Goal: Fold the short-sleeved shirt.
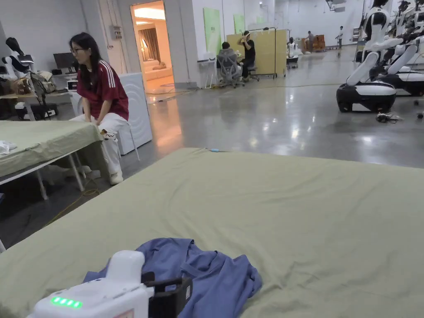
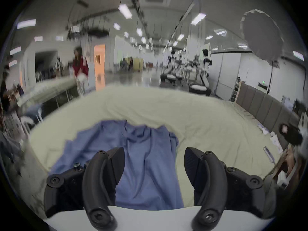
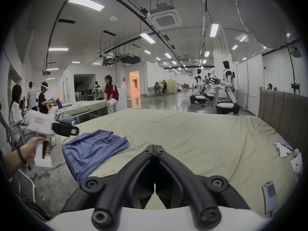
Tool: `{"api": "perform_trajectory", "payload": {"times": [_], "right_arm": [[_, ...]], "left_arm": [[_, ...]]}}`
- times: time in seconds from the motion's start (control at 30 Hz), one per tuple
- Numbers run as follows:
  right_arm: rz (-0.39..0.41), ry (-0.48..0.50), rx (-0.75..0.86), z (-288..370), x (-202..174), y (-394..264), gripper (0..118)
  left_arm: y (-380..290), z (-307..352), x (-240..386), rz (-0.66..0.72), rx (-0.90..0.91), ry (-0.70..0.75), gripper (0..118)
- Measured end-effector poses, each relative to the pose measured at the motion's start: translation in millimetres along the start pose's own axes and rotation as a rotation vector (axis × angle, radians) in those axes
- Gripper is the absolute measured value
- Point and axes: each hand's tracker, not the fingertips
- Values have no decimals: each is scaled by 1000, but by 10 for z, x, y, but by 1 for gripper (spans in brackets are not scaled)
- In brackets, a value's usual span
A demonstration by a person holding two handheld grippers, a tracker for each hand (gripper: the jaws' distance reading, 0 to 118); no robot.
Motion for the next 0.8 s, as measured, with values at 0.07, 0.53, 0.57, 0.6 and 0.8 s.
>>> {"api": "perform_trajectory", "payload": {"times": [0.07,0.53,0.57,0.6,0.8], "right_arm": [[-14,-10,-21,-18,80,-42,0],[-51,-134,-131,-102,641,-387,0],[-56,-137,-136,-104,660,-407,0],[-61,-140,-140,-102,677,-422,0],[-60,-140,-115,39,806,-417,0]], "left_arm": [[-22,-529,-255,96,-87,-15,77],[-41,-1589,-494,25,-379,182,11],[-23,-1605,-470,32,-381,181,10],[-49,-1637,-467,14,-391,212,8],[251,-1315,-706,320,-259,137,6]]}}
